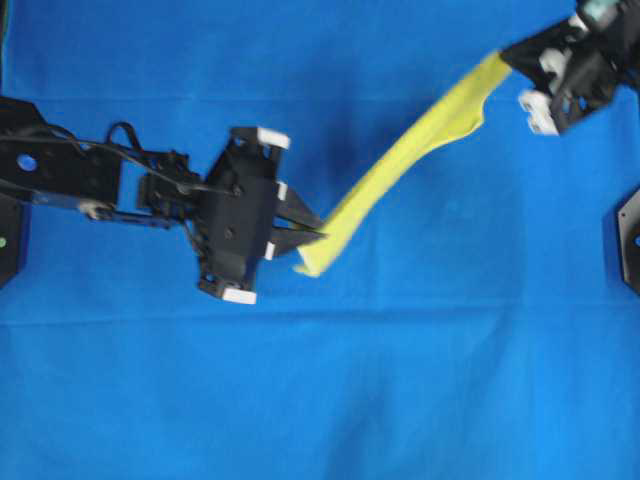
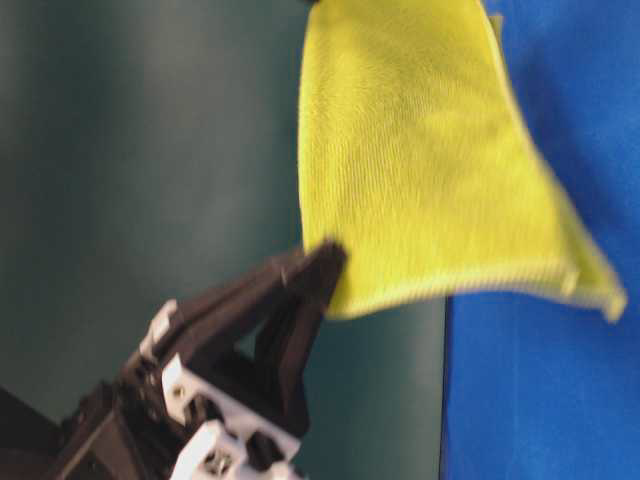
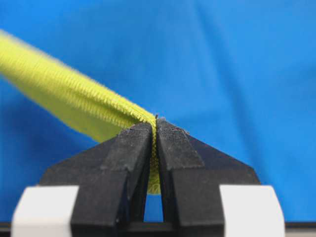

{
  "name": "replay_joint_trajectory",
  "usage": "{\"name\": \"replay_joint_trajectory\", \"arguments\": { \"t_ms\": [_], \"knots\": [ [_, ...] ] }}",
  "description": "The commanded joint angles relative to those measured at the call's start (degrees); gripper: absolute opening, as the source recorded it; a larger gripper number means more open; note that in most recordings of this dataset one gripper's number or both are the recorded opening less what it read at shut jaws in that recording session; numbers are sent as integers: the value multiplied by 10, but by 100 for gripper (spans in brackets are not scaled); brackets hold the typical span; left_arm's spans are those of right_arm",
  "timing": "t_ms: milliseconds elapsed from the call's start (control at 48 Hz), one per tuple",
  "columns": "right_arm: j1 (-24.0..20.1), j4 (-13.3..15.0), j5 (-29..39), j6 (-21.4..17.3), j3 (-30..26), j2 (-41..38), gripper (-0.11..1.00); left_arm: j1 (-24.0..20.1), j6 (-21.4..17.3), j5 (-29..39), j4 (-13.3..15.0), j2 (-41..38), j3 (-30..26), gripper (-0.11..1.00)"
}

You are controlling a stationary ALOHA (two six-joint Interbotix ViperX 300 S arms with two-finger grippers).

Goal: Fold the yellow towel.
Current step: 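Swing the lifted strip, right gripper moving far, left gripper near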

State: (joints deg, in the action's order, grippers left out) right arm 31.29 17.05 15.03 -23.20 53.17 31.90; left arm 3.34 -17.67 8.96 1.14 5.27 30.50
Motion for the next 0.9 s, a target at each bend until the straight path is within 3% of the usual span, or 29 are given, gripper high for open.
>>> {"name": "replay_joint_trajectory", "arguments": {
  "t_ms": [0, 208, 438, 688, 875],
  "knots": [
    [19, 12, -25, 2, -42, -33, 2, 28, 0, -24, 1, -13, -31, 2],
    [31, 33, -66, 3, -114, -127, 2, 51, -6, -36, 0, -62, -82, 2],
    [31, 34, -72, 4, -177, -191, 2, 52, -7, -40, 0, -80, -96, 2],
    [33, 34, -67, 4, -170, -188, 2, 51, -7, -76, 1, -101, -105, 2],
    [48, 34, -62, 4, -128, -146, 2, 51, -7, -102, 0, -155, -164, 2]
  ]
}}
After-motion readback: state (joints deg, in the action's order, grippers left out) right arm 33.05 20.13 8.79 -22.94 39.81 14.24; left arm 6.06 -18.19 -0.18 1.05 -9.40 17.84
